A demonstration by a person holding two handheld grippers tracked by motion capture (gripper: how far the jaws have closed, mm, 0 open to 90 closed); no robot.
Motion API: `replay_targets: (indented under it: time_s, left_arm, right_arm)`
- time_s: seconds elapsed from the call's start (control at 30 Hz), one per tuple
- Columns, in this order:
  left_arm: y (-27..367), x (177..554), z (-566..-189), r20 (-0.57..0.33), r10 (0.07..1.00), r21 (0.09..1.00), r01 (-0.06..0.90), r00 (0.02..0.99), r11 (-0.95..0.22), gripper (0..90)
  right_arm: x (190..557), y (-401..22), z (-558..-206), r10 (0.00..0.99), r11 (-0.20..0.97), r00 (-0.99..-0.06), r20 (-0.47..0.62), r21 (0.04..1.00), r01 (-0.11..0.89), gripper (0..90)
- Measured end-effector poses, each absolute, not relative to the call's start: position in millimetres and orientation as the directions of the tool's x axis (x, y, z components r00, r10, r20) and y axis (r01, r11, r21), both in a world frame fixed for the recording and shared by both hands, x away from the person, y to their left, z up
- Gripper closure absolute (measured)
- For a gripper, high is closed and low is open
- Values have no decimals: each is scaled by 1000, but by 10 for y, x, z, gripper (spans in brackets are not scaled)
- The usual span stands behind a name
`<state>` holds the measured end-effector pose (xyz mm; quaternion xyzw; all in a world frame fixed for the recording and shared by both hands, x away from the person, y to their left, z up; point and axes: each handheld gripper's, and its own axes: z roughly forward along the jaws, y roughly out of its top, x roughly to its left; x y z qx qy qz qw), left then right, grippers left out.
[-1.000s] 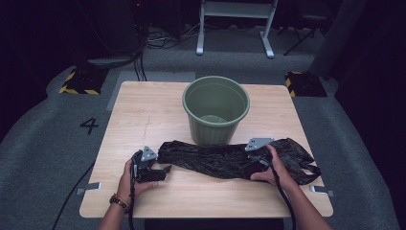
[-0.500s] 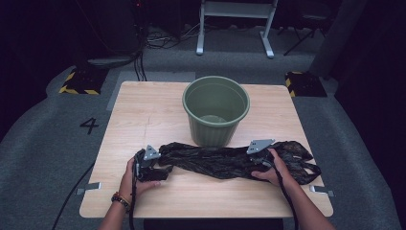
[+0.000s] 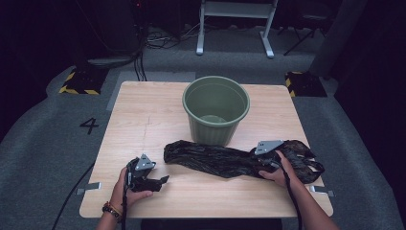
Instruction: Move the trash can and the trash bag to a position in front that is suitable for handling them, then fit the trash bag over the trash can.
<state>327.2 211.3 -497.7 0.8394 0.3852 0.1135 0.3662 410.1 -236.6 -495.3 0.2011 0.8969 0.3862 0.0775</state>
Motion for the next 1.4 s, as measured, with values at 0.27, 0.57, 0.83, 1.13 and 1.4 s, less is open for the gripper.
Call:
replay_targets:
  time_s: [0.27, 0.57, 0.83, 1.13, 1.4]
  left_arm:
    - [2112, 3268, -5015, -61, 744, 699, 561, 665, -444, 277]
    - [2065, 3236, -5026, -23, 757, 698, 553, 653, -455, 271]
    - [2069, 3242, -5025, -23, 753, 697, 550, 658, -459, 270]
    - [2068, 3263, -5025, -19, 751, 694, 549, 659, -465, 239]
    - [2056, 3327, -5025, -23, 763, 687, 565, 645, -457, 187]
  right_arm:
    - [4097, -2370, -4949, 418, 630, -909, -8, 723, 283, 874]
    - [4079, -2395, -4885, 404, 617, -914, -21, 744, 256, 880]
    - [4044, -2483, -4749, 416, 583, -908, -46, 780, 228, 882]
    - [3903, -2561, -4533, 424, 547, -900, -96, 820, 170, 882]
    - [3886, -2582, -4358, 453, 541, -878, -155, 830, 133, 882]
